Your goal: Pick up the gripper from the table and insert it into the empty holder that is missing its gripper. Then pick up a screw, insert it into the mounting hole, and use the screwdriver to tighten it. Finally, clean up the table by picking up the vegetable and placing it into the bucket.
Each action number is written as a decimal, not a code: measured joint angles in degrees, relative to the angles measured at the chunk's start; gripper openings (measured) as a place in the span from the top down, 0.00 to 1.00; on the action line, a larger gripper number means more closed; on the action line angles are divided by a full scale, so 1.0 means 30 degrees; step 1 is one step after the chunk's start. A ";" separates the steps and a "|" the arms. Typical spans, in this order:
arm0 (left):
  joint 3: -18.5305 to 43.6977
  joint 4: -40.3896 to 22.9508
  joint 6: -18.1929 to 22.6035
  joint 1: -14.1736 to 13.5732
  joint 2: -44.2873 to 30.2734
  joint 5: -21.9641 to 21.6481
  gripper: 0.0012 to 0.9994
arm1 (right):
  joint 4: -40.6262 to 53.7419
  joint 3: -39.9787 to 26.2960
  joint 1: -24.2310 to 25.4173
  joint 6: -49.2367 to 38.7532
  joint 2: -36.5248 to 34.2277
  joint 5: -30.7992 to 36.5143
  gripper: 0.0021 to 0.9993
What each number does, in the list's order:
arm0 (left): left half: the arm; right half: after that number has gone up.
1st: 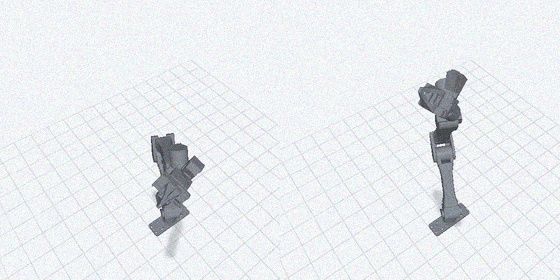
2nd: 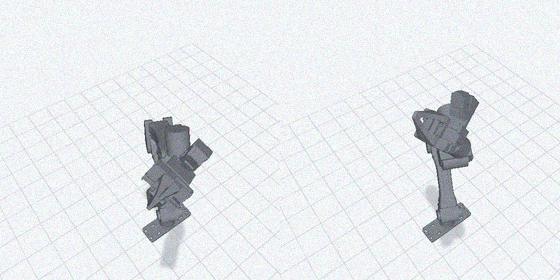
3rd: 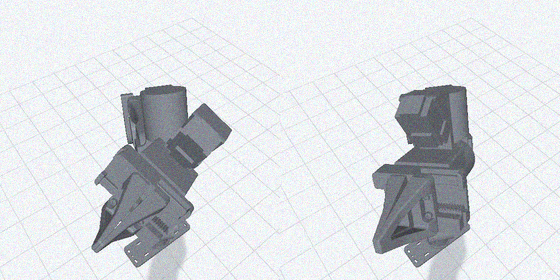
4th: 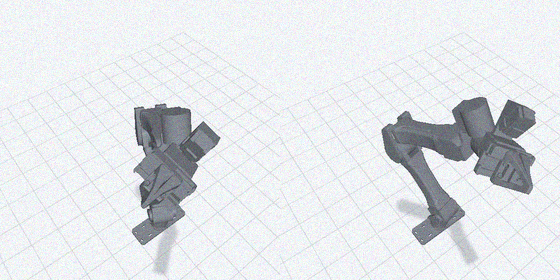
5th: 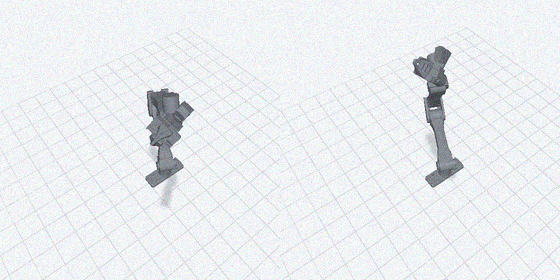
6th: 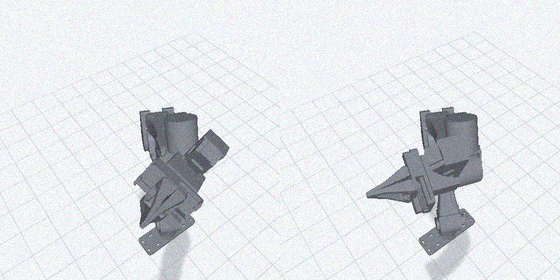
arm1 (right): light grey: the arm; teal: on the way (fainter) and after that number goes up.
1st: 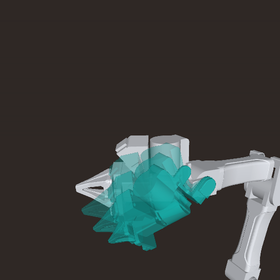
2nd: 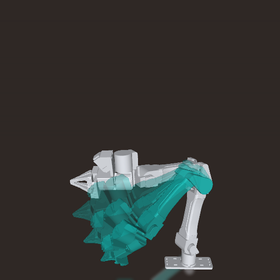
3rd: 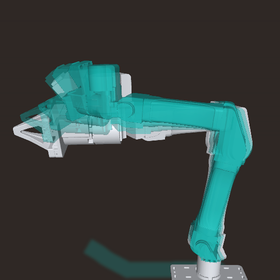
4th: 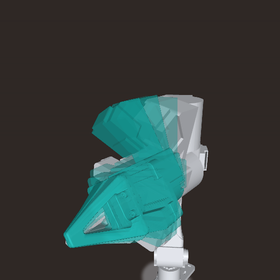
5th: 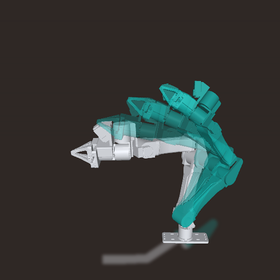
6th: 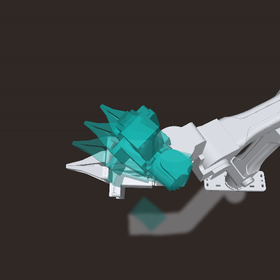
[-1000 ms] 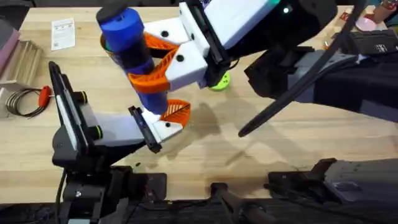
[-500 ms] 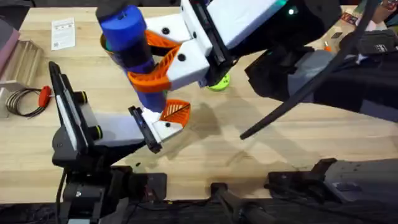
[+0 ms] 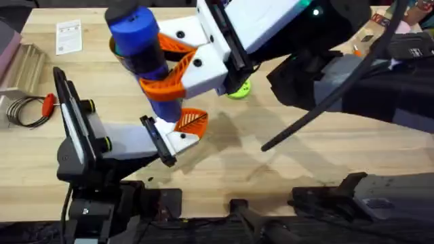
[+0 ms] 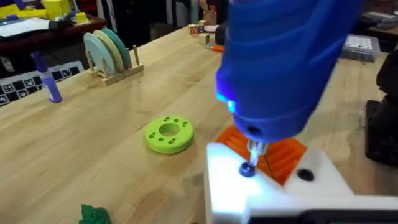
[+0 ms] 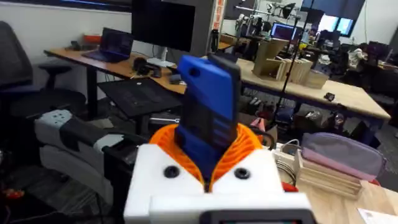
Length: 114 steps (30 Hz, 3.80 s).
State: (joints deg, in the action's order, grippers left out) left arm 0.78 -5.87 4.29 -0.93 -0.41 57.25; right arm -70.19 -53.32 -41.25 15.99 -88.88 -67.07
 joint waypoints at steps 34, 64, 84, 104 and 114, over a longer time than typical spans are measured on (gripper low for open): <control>0.0000 -0.0007 -0.0007 0.0000 -0.0005 0.0000 1.00 | 0.1270 -0.0102 0.0000 -0.1146 0.0000 0.0133 0.98; 0.0000 0.0000 0.0000 0.0000 0.0031 -0.0007 1.00 | -0.1574 -0.0473 0.0044 -0.0547 0.0124 0.1000 0.98; 0.0000 0.0002 0.0000 0.0000 0.0033 -0.0009 1.00 | 2.6376 -0.7974 0.4906 -0.6287 0.1255 0.4196 0.98; 0.0000 0.0013 0.0080 0.0000 0.0031 -0.0022 1.00 | 4.0907 -0.9326 0.8393 -2.2840 -0.2335 2.1631 0.98; 0.0000 0.0015 0.0080 0.0000 0.0031 -0.0029 1.00 | 3.9641 -0.9326 0.8916 -2.4487 -0.7553 2.5600 0.98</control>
State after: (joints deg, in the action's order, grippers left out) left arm 0.78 -5.82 4.54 -0.93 -0.32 57.17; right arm 48.73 -81.30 -14.51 -57.47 -111.54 9.72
